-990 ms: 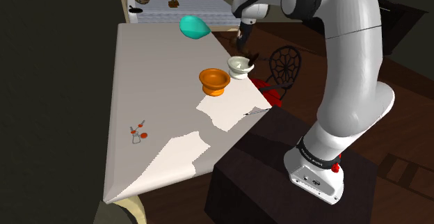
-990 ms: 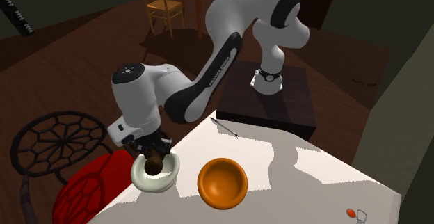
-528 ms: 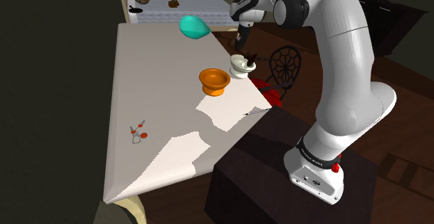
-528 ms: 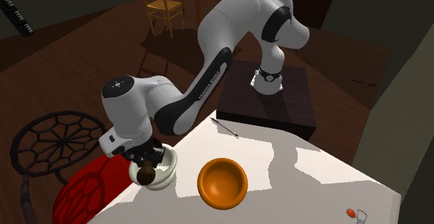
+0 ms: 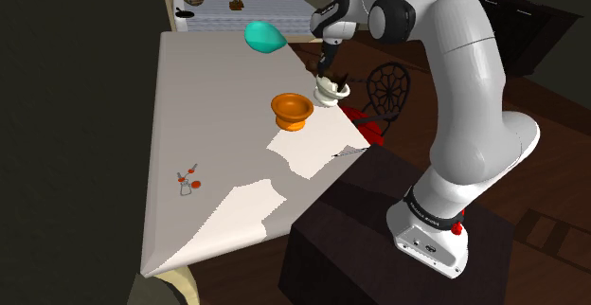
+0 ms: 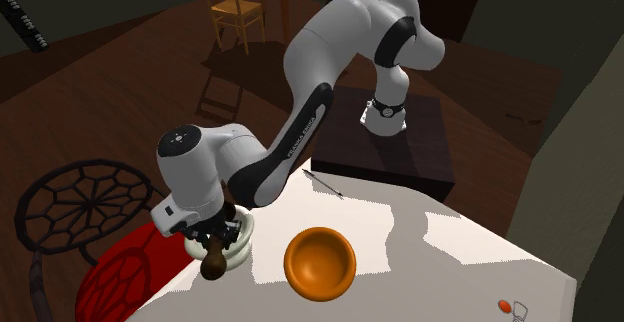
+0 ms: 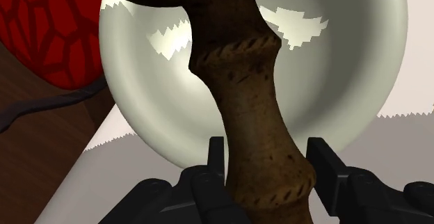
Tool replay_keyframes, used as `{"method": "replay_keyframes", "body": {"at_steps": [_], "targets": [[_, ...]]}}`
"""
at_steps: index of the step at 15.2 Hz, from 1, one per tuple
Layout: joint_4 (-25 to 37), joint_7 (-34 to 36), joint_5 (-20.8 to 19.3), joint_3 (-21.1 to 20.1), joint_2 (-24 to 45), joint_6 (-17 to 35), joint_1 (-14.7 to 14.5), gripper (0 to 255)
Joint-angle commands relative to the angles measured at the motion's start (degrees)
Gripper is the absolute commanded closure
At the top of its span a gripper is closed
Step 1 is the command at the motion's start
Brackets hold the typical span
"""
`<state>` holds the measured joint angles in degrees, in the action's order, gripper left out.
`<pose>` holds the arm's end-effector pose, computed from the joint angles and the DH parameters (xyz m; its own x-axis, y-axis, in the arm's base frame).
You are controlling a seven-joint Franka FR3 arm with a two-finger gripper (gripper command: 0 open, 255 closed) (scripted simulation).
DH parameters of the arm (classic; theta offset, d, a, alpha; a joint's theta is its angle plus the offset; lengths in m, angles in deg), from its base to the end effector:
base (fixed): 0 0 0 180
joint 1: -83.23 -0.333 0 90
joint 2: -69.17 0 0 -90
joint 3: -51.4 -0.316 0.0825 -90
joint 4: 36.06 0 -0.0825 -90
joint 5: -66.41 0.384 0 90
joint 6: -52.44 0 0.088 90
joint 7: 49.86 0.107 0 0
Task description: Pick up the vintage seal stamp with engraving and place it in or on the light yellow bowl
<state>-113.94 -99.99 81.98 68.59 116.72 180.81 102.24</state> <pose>0.6347 -0.3917 0.2459 0.9804 0.1864 0.0630 0.1824 -0.9811 0.0649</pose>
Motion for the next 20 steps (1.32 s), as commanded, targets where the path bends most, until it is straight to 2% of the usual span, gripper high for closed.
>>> {"method": "replay_keyframes", "body": {"at_steps": [1,6,7,12,16,20], "targets": [[-0.32,-0.06,-0.02,0.09,0.54,0.06,0.24,255],[-0.32,-0.06,-0.01,0.10,0.54,0.06,0.24,255],[-0.30,-0.20,0.03,0.08,0.66,0.15,0.37,0],[-0.33,-0.06,-0.02,0.10,0.54,0.06,0.23,0],[-0.97,0.46,-1.13,1.12,-4.19,-3.99,-0.54,0],[-0.97,0.46,-1.13,1.11,-4.19,-3.99,-0.54,0]]}}
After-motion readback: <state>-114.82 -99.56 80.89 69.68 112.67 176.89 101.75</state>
